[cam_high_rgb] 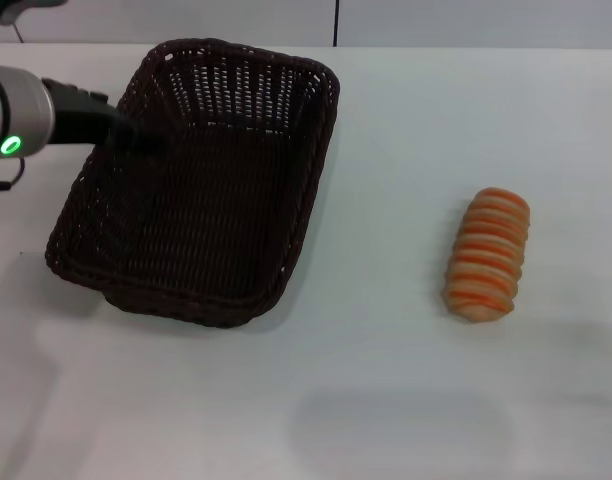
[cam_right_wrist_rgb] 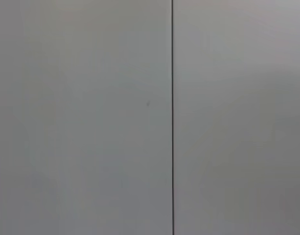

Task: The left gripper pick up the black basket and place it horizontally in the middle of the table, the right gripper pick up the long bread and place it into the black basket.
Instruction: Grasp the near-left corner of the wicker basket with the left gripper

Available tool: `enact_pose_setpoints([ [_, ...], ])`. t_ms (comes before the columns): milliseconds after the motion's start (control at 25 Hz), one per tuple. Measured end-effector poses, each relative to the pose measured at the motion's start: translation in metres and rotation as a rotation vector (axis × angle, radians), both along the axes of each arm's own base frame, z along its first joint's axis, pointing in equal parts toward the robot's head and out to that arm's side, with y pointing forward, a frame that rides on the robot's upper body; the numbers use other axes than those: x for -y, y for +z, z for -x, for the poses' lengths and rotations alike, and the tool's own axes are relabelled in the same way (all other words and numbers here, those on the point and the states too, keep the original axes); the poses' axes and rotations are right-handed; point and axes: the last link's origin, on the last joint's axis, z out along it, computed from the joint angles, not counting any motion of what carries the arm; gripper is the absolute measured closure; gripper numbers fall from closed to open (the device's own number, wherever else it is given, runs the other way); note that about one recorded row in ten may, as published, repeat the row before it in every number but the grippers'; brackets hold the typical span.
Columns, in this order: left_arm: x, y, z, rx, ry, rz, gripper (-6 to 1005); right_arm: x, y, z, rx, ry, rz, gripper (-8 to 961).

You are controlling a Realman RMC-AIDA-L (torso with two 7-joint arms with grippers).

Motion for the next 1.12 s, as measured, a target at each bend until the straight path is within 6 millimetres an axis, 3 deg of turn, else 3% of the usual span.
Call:
enact_pose_setpoints([
  [360, -0.008, -0.007, 0.018, -0.023, 0.038, -0.005, 246, 0.001, -0.001, 0.0, -0.002, 0.0, 0.002, 108],
  [680, -0.007, -0.001, 0.017, -0.039, 0.023, -0.04, 255, 0.001, -0.001, 0.001, -0.004, 0.005, 0.006, 108],
  [1120, -0.014, -0.014, 0.026, -0.053, 0.055, -0.002, 268, 0.001, -0.001, 0.001, -0.004, 0.006, 0.006, 108],
])
